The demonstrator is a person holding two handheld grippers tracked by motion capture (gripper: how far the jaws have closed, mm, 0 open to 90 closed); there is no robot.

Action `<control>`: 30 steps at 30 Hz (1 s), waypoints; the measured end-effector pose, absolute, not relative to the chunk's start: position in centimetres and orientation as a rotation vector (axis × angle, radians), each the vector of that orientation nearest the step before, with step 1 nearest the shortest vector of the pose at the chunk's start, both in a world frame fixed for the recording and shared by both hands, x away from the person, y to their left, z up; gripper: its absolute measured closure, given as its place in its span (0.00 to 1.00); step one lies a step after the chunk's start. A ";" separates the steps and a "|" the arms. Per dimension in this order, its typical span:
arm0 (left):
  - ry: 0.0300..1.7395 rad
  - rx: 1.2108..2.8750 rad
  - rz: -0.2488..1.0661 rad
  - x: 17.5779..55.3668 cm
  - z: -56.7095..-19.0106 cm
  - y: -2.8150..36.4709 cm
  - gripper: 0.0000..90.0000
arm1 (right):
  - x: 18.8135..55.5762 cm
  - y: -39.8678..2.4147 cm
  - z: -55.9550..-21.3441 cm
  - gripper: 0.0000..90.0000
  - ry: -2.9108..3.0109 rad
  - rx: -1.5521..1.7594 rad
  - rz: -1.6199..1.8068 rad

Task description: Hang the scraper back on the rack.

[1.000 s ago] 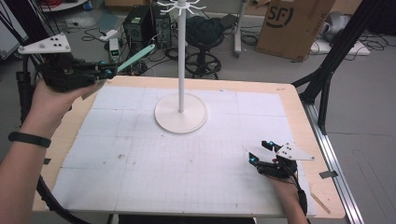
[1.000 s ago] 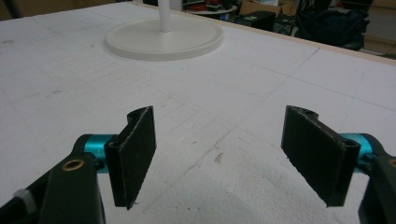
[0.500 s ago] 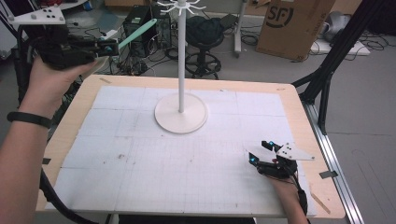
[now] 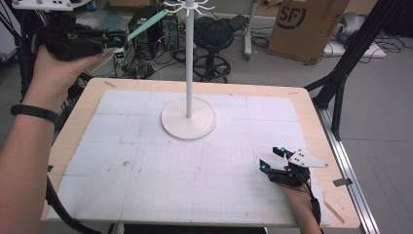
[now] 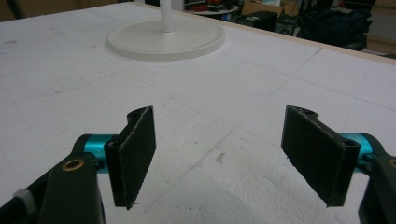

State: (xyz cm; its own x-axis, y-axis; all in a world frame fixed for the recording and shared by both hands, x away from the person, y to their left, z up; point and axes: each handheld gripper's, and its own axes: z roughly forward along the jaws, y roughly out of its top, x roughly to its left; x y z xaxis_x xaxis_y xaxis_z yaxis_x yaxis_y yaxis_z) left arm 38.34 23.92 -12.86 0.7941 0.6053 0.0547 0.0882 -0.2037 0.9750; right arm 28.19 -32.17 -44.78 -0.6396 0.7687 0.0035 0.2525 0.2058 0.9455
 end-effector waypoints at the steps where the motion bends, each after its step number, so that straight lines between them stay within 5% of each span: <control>1: 0.545 1.732 0.513 38.4 -12.9 23.9 0.90 | 28.2 -32.2 -44.8 0.28 2.010 0.949 1.438; 30: 0.523 1.732 0.536 38.7 -13.0 23.8 0.90 | 28.2 -32.2 -44.8 0.28 2.014 0.942 1.437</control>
State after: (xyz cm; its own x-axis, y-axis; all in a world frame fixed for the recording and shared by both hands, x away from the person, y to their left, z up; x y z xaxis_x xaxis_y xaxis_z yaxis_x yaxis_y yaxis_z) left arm 38.70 23.79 -12.95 0.7935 0.6035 0.0786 0.0631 -0.2100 0.9757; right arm 28.18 -32.15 -44.78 -0.6424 0.7664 0.0024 0.2513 0.2077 0.9454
